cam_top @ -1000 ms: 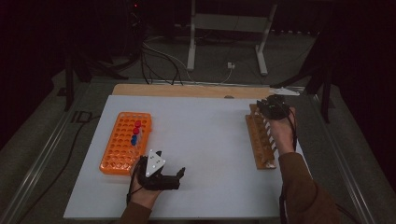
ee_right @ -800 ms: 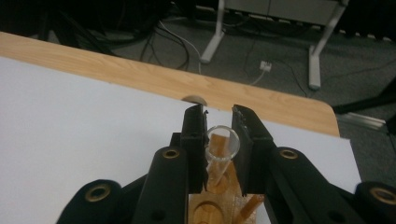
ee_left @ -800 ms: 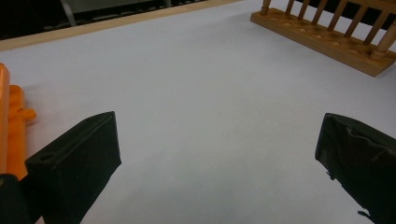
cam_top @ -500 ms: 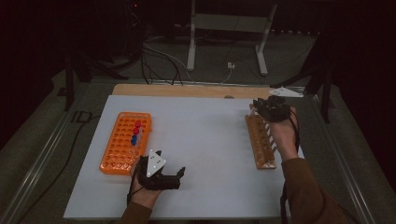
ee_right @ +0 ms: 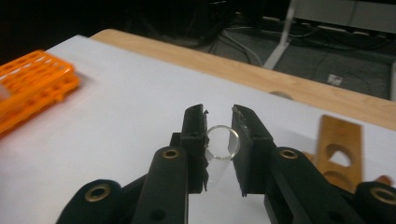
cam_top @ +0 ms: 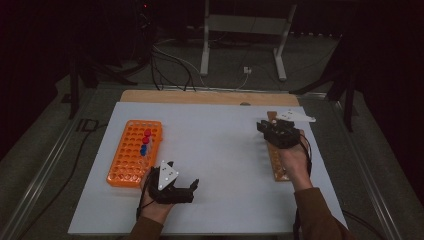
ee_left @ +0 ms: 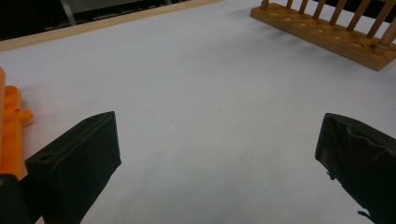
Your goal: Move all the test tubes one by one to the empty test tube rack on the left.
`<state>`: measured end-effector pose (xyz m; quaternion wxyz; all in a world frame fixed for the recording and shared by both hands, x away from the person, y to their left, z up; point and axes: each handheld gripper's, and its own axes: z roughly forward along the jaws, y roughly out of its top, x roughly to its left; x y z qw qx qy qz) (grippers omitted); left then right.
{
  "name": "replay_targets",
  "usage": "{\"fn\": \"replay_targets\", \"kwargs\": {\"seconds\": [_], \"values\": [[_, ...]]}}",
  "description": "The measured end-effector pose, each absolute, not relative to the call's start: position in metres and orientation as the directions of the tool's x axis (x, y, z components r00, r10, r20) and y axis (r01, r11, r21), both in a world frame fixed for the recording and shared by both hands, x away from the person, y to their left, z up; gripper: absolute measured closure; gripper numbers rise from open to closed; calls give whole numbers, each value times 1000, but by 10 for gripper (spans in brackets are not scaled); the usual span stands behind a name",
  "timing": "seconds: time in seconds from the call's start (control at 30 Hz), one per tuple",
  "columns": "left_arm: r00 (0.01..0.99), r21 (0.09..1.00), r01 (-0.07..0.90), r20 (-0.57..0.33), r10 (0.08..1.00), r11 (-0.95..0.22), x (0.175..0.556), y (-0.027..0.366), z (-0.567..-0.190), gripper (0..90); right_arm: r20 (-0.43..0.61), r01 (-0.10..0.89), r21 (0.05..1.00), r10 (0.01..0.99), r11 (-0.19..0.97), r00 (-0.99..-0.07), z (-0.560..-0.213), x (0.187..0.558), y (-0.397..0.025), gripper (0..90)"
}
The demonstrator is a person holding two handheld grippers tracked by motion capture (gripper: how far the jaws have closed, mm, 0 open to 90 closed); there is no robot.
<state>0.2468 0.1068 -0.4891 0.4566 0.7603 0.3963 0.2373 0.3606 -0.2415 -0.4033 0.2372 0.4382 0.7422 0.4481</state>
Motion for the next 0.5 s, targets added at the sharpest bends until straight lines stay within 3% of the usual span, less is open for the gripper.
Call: {"fn": "replay_targets", "kwargs": {"seconds": [0.5], "values": [[589,884,370,13,808,-285,247,99,-488,8,59,434,869,819,240,-571,-426,328,-233,762]]}}
